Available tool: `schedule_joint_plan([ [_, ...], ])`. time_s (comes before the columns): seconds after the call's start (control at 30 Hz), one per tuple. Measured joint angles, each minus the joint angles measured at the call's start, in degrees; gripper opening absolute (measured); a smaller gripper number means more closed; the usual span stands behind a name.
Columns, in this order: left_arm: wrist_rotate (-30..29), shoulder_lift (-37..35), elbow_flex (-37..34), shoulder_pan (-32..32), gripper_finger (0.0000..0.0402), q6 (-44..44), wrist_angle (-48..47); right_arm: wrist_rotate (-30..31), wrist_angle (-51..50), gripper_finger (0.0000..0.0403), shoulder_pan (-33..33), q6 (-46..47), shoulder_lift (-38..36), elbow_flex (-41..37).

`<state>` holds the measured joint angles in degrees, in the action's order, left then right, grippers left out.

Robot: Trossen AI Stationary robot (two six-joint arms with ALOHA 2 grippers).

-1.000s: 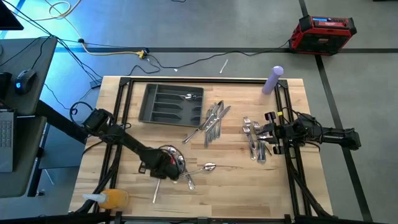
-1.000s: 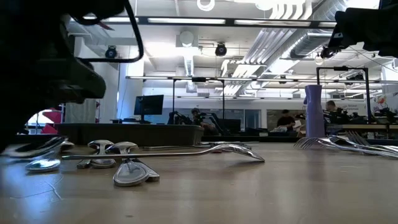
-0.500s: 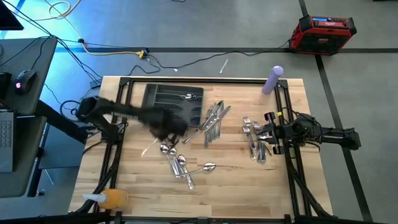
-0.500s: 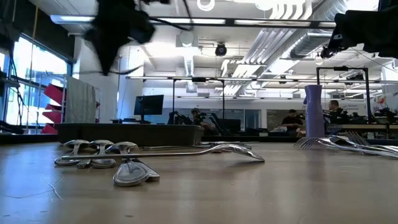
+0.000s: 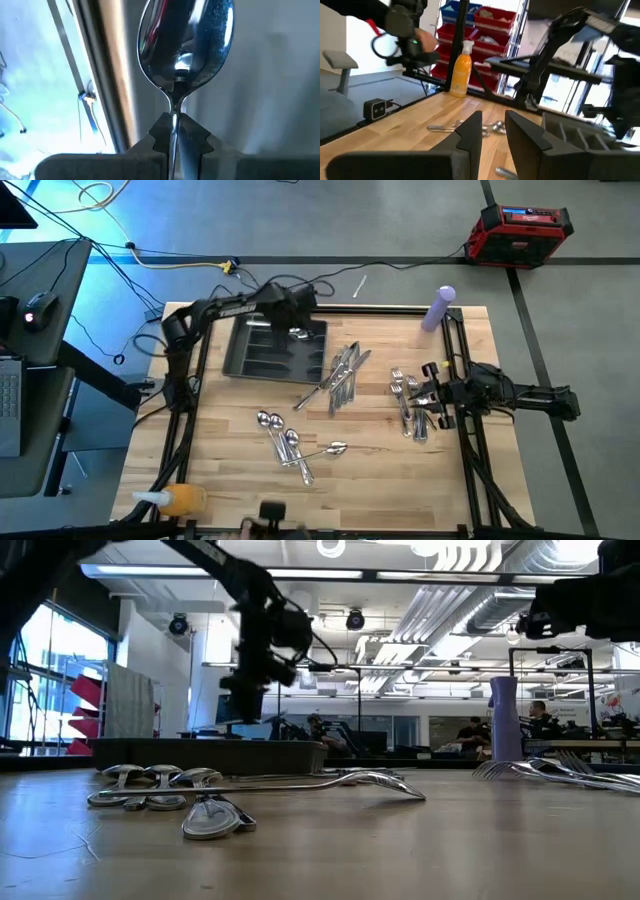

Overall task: Sort silverware
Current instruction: Put the silver spoon into the organizing bin with the other spoons

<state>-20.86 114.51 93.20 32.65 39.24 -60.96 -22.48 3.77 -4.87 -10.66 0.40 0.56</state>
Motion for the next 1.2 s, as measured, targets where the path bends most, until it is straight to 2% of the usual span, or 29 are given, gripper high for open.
schedule_joint_plan([
  [0.23,2.6,9.0,6.3,3.9,0.0,6.7,2.3,0.0,0.0,0.0073,0.0,1.8,0.0,0.0],
  [0.47,3.3,10.4,8.2,2.5,0.0004,9.0,2.5,0.0,0.0,0.0073,0.0,1.8,0.0,0.0],
  [0.63,7.5,10.5,9.5,1.9,0.0043,8.7,2.3,0.0,0.0,0.0073,0.0,1.9,0.0,0.0],
  [0.77,7.6,10.6,10.8,1.6,0.0077,6.4,1.1,0.0,0.0,0.0073,0.0,2.3,0.0,0.0],
  [0.93,7.8,10.6,14.9,0.7,0.0102,-0.8,-2.0,0.0,0.0,0.0073,0.0,2.3,0.0,0.0],
  [1.03,11.1,10.6,17.4,0.2,0.0105,-4.7,-6.3,0.0,0.0,0.0073,0.0,2.3,0.0,0.0],
  [1.2,23.7,10.6,16.7,0.2,0.0105,-13.3,-14.8,0.0,0.0,0.0073,0.0,2.3,0.0,0.0],
])
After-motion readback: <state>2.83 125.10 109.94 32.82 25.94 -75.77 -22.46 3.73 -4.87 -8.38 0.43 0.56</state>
